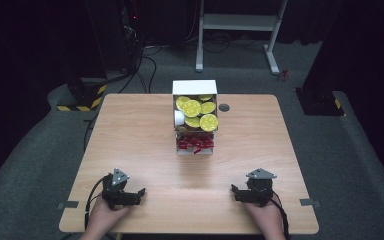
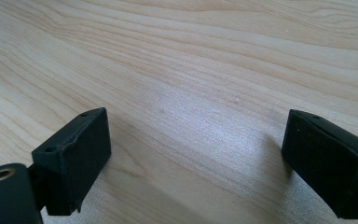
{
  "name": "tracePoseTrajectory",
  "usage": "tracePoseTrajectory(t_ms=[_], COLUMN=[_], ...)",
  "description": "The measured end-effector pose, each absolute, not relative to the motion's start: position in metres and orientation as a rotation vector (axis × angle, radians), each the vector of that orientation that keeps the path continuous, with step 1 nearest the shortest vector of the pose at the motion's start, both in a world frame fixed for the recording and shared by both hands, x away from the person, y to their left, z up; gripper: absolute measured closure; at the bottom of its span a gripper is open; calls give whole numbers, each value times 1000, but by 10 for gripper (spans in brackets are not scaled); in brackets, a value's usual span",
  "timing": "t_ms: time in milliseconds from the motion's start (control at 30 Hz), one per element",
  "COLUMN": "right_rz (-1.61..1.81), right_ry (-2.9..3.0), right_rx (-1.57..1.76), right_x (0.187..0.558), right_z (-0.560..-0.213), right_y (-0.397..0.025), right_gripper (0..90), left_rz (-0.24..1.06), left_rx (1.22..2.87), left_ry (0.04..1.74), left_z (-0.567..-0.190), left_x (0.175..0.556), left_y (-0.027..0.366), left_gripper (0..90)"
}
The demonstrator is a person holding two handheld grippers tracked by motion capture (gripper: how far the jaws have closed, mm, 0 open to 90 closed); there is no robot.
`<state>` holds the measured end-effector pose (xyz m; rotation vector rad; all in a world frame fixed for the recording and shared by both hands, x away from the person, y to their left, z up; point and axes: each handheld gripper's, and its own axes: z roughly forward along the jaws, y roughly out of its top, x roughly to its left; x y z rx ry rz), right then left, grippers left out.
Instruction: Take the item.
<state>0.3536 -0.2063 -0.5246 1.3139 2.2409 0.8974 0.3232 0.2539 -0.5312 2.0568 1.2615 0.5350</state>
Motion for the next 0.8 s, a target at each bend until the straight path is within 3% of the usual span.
tracePoseTrajectory(t_ms=[800], right_rz=[1112], right_ry=[2162], right_rx=[1165], right_x=[335], right_z=[-482], right_y=[-193], right_gripper=[133], left_rz=[536], left_rx=[2054], left_ry=[1270], left_z=[-531], left_x=[324], left_y=[253], left_gripper=[6])
